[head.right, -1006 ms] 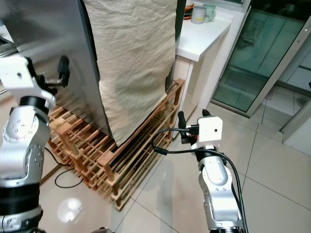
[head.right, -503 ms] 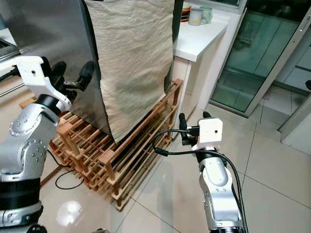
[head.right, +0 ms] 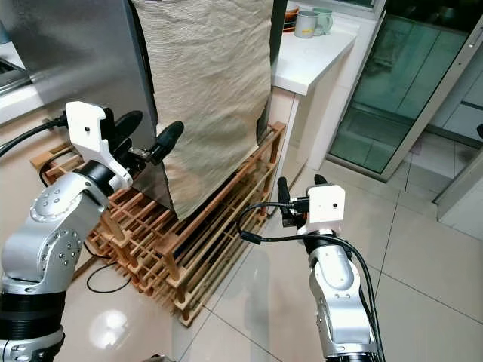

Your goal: Restocking fridge

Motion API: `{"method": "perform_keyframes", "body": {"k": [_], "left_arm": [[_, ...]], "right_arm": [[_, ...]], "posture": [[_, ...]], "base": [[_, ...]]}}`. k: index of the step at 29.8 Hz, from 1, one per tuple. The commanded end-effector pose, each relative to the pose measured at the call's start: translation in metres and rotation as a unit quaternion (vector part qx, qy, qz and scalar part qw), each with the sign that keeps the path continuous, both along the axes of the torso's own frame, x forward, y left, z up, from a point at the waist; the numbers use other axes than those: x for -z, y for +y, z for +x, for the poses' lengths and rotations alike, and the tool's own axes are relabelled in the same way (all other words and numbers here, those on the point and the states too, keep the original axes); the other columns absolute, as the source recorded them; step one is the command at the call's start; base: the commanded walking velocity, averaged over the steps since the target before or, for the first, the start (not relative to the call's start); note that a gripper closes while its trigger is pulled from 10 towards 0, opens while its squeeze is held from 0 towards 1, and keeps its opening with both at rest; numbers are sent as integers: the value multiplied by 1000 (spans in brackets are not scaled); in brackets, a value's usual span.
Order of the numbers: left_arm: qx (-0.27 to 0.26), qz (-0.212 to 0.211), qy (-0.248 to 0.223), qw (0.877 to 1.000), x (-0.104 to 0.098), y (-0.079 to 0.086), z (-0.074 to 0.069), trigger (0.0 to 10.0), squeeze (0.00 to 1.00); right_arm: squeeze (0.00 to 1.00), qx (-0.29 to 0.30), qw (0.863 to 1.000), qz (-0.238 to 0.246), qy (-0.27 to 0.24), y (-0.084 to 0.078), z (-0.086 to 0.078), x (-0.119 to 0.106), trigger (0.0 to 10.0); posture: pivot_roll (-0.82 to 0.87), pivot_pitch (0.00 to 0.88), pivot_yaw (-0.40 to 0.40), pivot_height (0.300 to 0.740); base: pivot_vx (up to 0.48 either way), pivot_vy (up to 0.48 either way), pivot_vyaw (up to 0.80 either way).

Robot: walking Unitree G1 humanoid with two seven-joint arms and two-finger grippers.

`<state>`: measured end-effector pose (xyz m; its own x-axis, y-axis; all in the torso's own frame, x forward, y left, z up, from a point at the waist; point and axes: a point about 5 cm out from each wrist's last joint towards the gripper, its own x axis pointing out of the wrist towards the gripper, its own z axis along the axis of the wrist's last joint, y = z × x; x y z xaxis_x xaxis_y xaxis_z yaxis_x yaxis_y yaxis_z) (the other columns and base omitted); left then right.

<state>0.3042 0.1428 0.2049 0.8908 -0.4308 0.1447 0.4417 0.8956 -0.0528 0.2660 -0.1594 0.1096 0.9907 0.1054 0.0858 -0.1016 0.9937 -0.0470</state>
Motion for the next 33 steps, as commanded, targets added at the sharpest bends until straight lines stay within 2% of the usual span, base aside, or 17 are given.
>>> {"method": "perform_keyframes", "body": {"k": [1,9,10,13,20,23,33], "left_arm": [[3,4,0,1000,1,-3,2,10000,0],[-15,-5,15,1000,9,-11,12,10000,0],[-44,-7,10,999,9,-7,16,10000,0],[-70,-18,-2,997,4,-3,21,10000,0],[-75,-20,-9,997,2,-2,29,10000,0],[-64,-24,-11,998,0,-7,31,10000,0],[-25,-30,-13,999,-1,-22,27,10000,0]], "right_arm": [[0,0,1000,-1,-4,-1,3,-1,10000],[0,-1,1000,-2,-6,0,3,-1,10000],[0,-2,1000,-2,-6,0,3,-2,10000],[0,-21,1000,7,-6,3,1,-2,10000],[0,-33,999,12,-3,7,-4,0,10000],[0,-35,999,12,2,5,-6,1,10000],[0,-30,999,9,10,0,-12,5,10000]], "posture": [[-113,0,-6,740],[-121,0,-1,740],[-121,0,-1,740],[-131,0,6,740],[-141,0,8,740],[-145,0,9,740],[-167,0,22,740]], "base": [[0,0,0],[0,0,0],[0,0,0],[0,0,0],[0,0,0],[0,0,0],[0,0,0]]}}
